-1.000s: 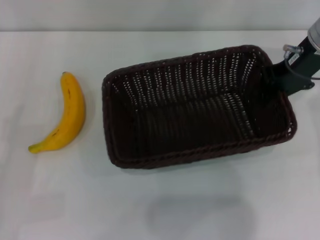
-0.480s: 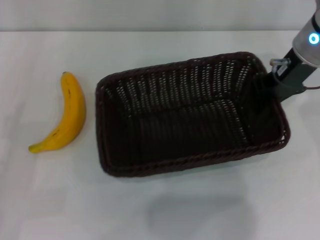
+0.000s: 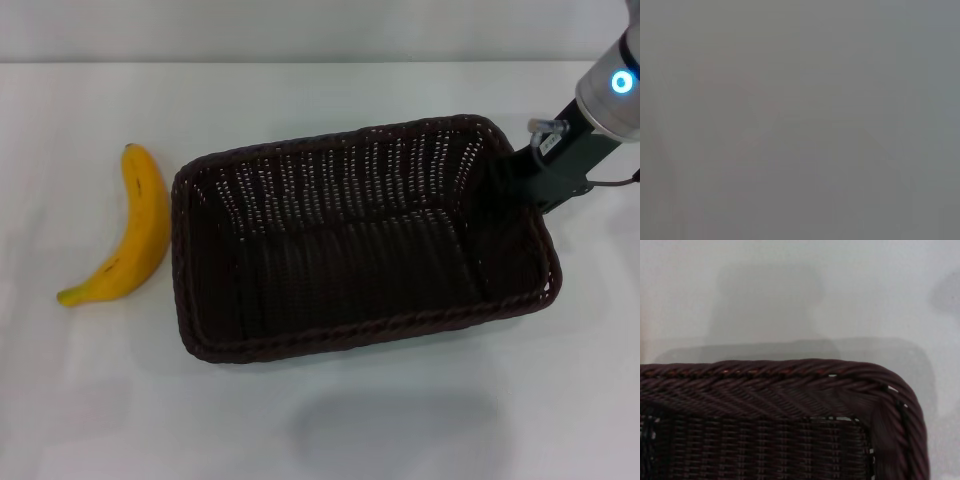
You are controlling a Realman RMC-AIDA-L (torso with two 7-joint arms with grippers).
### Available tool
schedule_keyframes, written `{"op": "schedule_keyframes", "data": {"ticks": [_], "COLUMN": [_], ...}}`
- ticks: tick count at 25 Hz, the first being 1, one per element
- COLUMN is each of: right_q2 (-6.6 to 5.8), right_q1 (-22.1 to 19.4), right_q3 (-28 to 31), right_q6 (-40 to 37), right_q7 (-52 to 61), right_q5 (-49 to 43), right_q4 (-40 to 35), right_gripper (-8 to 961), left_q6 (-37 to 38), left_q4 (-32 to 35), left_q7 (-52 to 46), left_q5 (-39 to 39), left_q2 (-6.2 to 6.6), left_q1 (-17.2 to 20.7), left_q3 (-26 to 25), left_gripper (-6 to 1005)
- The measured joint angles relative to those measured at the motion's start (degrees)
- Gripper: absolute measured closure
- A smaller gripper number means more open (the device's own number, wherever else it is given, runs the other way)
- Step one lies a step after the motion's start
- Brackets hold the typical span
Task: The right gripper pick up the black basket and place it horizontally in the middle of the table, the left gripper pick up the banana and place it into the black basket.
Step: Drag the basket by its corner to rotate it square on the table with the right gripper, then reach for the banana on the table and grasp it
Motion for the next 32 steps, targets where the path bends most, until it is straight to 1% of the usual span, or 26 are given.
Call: {"op": "schedule_keyframes", "data": {"ticks": [1, 3, 6, 9, 13, 14, 16, 19, 22, 24, 26, 27, 29, 31, 32], "right_q2": [-0.06, -0.48, -0.73, -1.13, -1.41, -1.65, -1.67, -1.54, -1.54, -1.14, -0.65, -0.57, -0.66, -0.87, -0.91], "right_q1": [-0.4, -3.02, -4.96, -6.14, -6.54, -8.04, -9.51, -13.44, -18.08, -21.47, -25.53, -28.22, -32.52, -37.1, -38.47], "right_q3": [0.0, 0.75, 1.3, 1.79, 1.92, 2.17, 3.12, 6.19, 7.81, 9.07, 10.09, 10.38, 10.8, 12.26, 13.19], "right_q6": [0.38, 1.62, 2.78, 4.03, 5.03, 5.41, 4.94, 4.2, 3.25, 1.02, -3.5, -7.28, -13.98, -21.59, -23.93], "right_q7": [-0.09, -0.37, -0.31, 0.34, 0.69, -0.22, -1.39, -4.24, -6.73, -10.35, -15.77, -19.66, -26.84, -37.57, -42.12], "right_q5": [0.51, 2.08, 2.7, 2.46, 1.74, 0.84, 0.85, 2.03, 4.36, 6.2, 9.09, 11.69, 16.86, 25.09, 28.91], "right_q4": [-0.82, -4.85, -8.38, -11.34, -13.1, -17.09, -19.83, -27.41, -35.67, -40.05, -42.68, -43.2, -42.15, -38.14, -35.84], "right_gripper": [575, 574, 572, 570, 567, 566, 565, 563, 561, 559, 558, 557, 556, 555, 554], "left_q6": [0.02, 0.08, -0.02, -0.26, -0.1, 0.07, 0.23, 0.98, 1.78, 1.82, 2.2, 2.66, 4.62, 6.82, 8.17], "left_q4": [-0.01, -0.03, -0.03, -0.02, -0.09, -0.22, -0.44, -0.3, 0.0, 0.2, 0.8, 1.34, 3.12, 5.85, 7.69], "left_q7": [0.0, 0.0, 0.0, -0.01, -0.01, -0.03, -0.23, -0.65, -2.25, -4.41, -7.26, -8.74, -12.77, -17.59, -20.75], "left_q5": [-0.12, -0.37, -0.46, -0.47, -0.47, -0.46, -0.47, -0.46, -0.48, -0.37, 0.14, 0.61, 2.87, 6.42, 8.66], "left_q2": [0.0, -0.05, -0.12, -0.17, -0.17, -0.17, -0.16, -0.13, 0.12, 0.61, 1.02, 1.31, 2.03, 2.82, 3.34], "left_q1": [0.01, 0.03, 0.13, 0.2, 0.08, 0.02, 0.04, 0.25, 0.55, 0.78, 0.85, 0.91, 1.14, 1.9, 2.61], "left_q3": [0.0, 0.0, 0.0, -0.01, 0.0, 0.0, 0.0, 0.0, 0.0, 0.02, 0.27, 0.4, 0.49, 0.52, 0.51], "left_gripper": [152, 152, 153, 154, 154, 155, 155, 156, 157, 157, 158, 158, 158, 159, 159]}}
